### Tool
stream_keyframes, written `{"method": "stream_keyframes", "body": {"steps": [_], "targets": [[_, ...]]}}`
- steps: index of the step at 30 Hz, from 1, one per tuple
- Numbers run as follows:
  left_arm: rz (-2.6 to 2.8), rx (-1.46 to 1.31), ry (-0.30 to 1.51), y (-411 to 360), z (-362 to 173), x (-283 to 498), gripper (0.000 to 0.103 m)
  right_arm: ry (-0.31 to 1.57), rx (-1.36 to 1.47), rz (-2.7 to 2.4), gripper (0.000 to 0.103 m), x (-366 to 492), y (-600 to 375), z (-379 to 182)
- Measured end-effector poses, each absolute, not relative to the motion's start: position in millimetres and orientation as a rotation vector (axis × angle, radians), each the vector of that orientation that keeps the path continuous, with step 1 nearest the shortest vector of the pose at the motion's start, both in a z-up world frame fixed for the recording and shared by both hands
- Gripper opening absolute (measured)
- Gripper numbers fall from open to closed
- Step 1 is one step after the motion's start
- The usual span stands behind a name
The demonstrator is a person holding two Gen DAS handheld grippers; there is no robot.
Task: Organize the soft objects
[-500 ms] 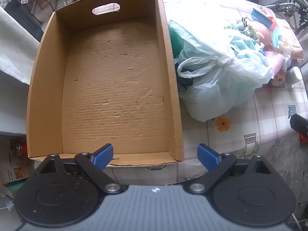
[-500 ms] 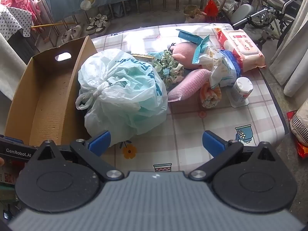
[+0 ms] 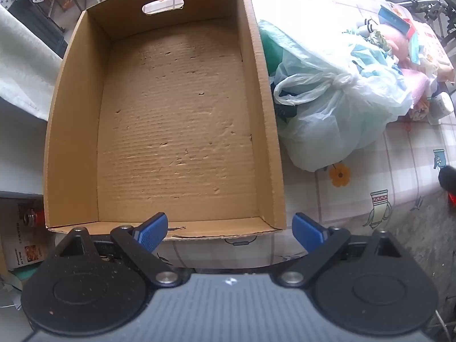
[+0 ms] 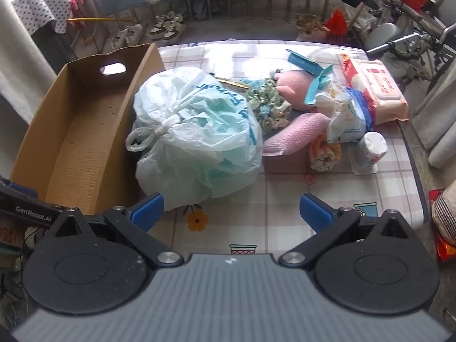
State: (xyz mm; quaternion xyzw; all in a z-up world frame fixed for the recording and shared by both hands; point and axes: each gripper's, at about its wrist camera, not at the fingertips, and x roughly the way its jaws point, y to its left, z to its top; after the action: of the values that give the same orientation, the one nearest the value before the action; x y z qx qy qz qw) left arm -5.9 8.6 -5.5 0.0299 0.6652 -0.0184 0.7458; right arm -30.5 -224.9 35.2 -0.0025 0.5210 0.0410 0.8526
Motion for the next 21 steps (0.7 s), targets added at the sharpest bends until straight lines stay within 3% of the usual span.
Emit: {"method": "stream_keyframes", "body": {"steps": [21], "targets": [[-0.036, 0.092, 1.460, 7, -6, -8, 0.095, 1.164, -0.031, 0.134, 0.102, -42, -223, 25]]}}
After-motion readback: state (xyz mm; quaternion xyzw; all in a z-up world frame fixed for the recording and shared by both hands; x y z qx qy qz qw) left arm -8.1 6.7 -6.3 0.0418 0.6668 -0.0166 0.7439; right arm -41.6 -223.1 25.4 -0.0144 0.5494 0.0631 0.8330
